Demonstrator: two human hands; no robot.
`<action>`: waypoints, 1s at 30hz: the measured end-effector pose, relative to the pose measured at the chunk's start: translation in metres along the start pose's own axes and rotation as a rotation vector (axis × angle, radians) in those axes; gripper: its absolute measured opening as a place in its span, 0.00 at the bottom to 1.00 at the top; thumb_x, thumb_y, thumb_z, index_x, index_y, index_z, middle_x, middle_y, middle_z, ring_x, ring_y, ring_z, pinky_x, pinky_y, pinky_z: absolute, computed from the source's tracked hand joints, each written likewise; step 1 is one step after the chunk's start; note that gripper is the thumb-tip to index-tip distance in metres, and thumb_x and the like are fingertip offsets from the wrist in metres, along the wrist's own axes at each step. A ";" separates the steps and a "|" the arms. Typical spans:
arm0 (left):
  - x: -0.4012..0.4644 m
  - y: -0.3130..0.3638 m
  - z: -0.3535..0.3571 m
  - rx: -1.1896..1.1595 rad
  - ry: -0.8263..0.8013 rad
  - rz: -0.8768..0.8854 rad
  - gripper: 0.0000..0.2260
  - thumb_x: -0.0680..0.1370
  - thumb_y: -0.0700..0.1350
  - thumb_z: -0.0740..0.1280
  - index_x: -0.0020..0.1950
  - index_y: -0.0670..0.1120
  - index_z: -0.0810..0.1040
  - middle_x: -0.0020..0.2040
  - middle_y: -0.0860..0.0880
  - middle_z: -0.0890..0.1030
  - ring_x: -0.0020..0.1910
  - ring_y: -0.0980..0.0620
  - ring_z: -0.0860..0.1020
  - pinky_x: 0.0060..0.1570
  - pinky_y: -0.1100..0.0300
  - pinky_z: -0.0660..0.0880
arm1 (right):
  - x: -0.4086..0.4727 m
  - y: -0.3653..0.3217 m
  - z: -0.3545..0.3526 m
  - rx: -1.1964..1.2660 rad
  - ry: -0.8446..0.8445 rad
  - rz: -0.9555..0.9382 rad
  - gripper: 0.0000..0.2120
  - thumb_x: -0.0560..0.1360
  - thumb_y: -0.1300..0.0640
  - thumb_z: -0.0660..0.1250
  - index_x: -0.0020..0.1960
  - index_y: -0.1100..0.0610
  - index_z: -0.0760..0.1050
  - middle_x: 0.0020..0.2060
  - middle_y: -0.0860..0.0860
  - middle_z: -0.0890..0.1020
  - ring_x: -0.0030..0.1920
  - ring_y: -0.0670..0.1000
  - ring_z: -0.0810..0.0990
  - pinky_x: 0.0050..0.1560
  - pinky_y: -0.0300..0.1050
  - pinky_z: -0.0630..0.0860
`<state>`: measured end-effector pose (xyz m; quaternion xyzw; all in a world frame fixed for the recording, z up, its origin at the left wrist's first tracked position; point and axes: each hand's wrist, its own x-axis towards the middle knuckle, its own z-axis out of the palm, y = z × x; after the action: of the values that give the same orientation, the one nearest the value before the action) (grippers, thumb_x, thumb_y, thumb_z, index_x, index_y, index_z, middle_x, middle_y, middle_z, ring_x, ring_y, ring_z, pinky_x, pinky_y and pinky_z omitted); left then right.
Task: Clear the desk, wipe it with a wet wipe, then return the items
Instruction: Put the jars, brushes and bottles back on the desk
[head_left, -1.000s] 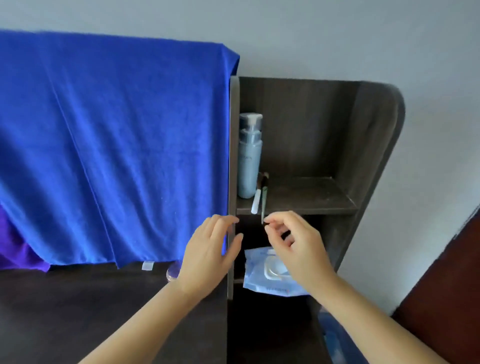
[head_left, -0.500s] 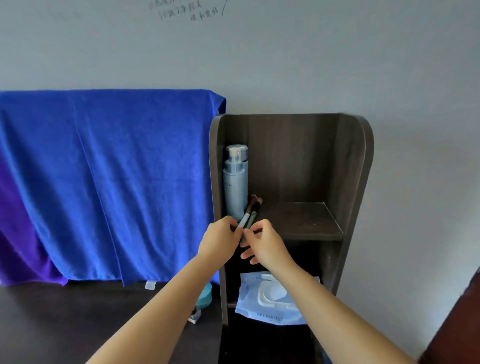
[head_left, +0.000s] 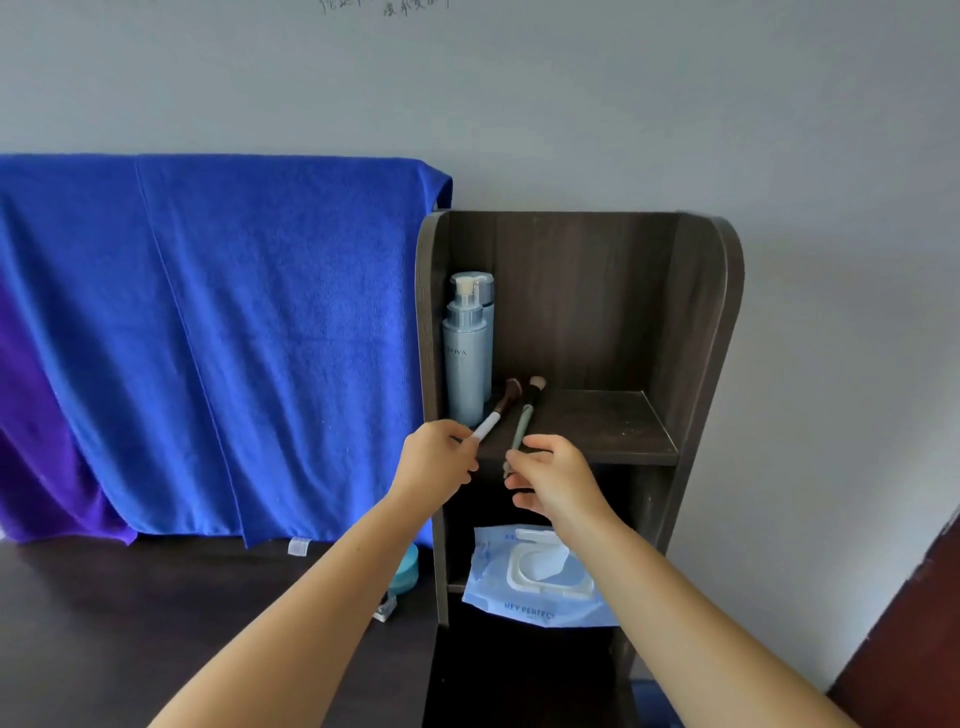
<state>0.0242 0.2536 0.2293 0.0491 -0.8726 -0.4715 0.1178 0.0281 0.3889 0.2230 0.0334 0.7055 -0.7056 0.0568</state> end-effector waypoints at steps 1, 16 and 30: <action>-0.005 0.000 0.000 -0.057 -0.003 -0.016 0.06 0.77 0.42 0.62 0.47 0.45 0.79 0.33 0.49 0.80 0.28 0.54 0.76 0.32 0.65 0.77 | -0.005 0.000 -0.006 -0.030 0.010 -0.025 0.15 0.76 0.61 0.65 0.61 0.55 0.68 0.44 0.54 0.81 0.39 0.48 0.80 0.35 0.40 0.77; -0.123 -0.111 -0.063 -0.657 0.226 -0.062 0.06 0.78 0.38 0.62 0.49 0.43 0.79 0.42 0.42 0.83 0.41 0.52 0.82 0.43 0.62 0.79 | -0.084 0.062 0.046 -0.435 -0.166 -0.400 0.09 0.75 0.59 0.66 0.50 0.47 0.72 0.38 0.45 0.79 0.41 0.43 0.78 0.41 0.36 0.76; -0.062 -0.347 -0.106 -0.195 0.049 -0.560 0.04 0.78 0.38 0.59 0.47 0.42 0.74 0.35 0.50 0.79 0.34 0.50 0.75 0.40 0.55 0.74 | -0.015 0.229 0.246 -0.579 -0.162 0.184 0.05 0.75 0.61 0.64 0.50 0.55 0.73 0.32 0.48 0.77 0.35 0.47 0.77 0.41 0.47 0.77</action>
<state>0.1021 -0.0114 -0.0143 0.2879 -0.7724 -0.5661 0.0084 0.0805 0.1442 -0.0015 0.0229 0.8643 -0.4677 0.1835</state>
